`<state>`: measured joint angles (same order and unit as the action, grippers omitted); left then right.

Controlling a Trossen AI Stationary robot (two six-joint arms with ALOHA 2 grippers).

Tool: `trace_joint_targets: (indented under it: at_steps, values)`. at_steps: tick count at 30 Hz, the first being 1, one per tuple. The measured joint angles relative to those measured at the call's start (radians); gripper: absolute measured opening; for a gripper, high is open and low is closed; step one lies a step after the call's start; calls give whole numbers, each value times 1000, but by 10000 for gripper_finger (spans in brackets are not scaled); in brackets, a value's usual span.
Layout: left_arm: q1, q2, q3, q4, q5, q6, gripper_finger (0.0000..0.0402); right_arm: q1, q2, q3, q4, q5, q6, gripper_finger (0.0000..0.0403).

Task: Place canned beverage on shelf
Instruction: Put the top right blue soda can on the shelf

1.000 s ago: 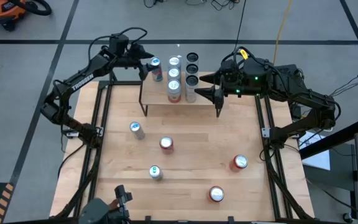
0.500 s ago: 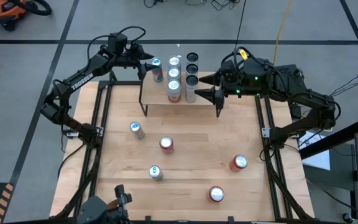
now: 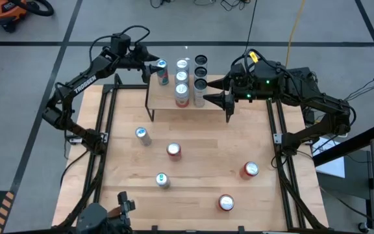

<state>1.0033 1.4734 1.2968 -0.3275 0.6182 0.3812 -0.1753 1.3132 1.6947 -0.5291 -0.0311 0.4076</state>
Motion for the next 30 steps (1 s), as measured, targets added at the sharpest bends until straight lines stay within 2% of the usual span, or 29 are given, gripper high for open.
trace_joint_targets:
  at_steps: [5, 13, 30]
  values:
    - [-2, 0, 0, 0, 16, 19, 241, 0, 0, 0, 0, 0, 0, 322]
    - [-3, 0, 0, 8, 6, 47, 274, 0, 0, 0, 0, 0, 0, 322]
    - [-3, 0, 0, 6, -51, 80, 277, 0, 0, 0, 0, 0, 0, 322]
